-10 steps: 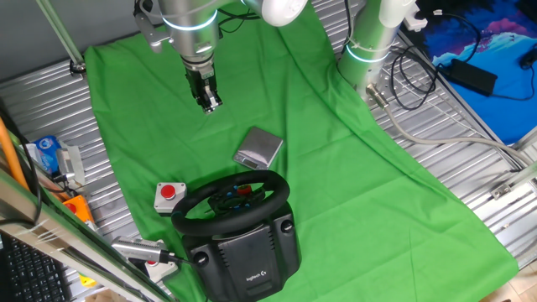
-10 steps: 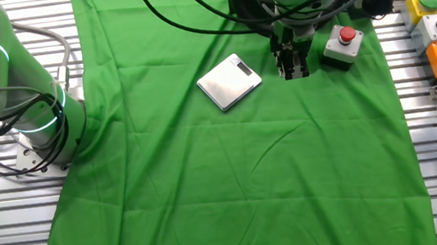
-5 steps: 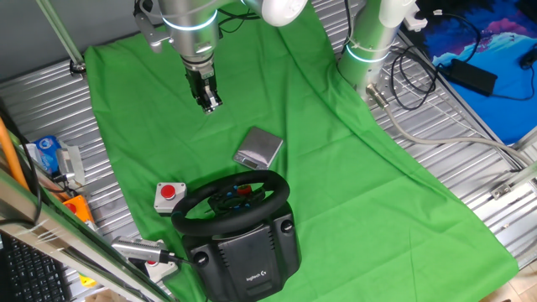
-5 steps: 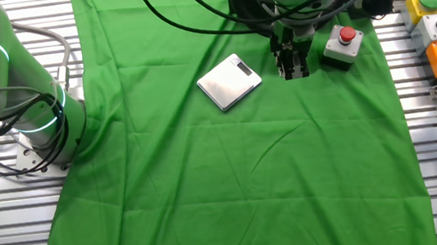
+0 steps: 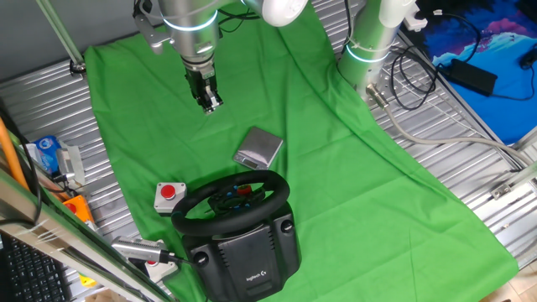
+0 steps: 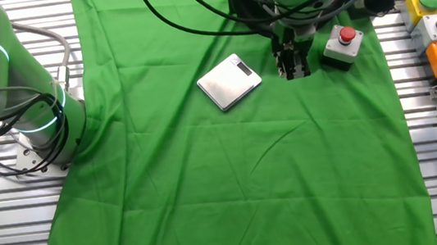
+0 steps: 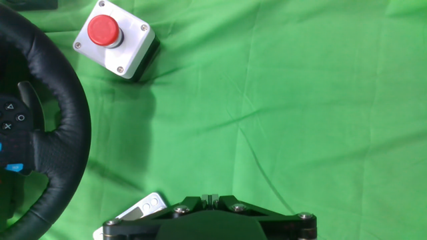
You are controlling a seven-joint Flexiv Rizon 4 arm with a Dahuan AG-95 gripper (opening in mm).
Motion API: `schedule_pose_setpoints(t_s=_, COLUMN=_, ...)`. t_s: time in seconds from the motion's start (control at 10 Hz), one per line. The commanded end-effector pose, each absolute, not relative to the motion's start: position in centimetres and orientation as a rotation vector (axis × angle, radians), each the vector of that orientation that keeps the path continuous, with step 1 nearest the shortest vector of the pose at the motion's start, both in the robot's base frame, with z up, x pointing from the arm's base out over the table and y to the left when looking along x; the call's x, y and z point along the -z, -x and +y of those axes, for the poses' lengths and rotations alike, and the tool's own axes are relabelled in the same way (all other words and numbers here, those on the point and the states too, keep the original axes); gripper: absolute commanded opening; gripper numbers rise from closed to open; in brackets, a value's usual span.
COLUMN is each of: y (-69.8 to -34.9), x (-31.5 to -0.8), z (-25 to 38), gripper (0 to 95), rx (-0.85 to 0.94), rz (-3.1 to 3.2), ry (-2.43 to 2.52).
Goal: Rotate the steering wheel 90 degrees counterclockwise
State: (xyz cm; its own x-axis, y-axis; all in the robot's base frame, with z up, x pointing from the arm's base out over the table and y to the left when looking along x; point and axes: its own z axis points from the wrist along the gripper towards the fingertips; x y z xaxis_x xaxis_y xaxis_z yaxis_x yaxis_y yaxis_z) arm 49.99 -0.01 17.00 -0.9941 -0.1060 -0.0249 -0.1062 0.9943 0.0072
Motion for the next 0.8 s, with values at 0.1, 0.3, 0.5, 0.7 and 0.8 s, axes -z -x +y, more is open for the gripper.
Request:
schedule_pose_setpoints(t_s=0.1, y=-49.98, x=-17.01, z=0.00, gripper=0.0, rx=-0.013, rz=3.111, ry=0.200)
schedule_pose_setpoints(t_s=0.3, y=-49.98, x=-17.01, z=0.00, gripper=0.0, rx=-0.012, rz=3.109, ry=0.226)
schedule_pose_setpoints(t_s=0.5, y=-49.98, x=-17.01, z=0.01, gripper=0.0, rx=-0.010, rz=3.109, ry=0.230)
schedule_pose_setpoints(t_s=0.7, y=-49.98, x=-17.01, z=0.01, gripper=0.0, rx=-0.006, rz=3.110, ry=0.217)
schedule_pose_setpoints(t_s=0.8, y=-49.98, x=-17.01, z=0.01, gripper=0.0, rx=-0.007, rz=3.107, ry=0.262)
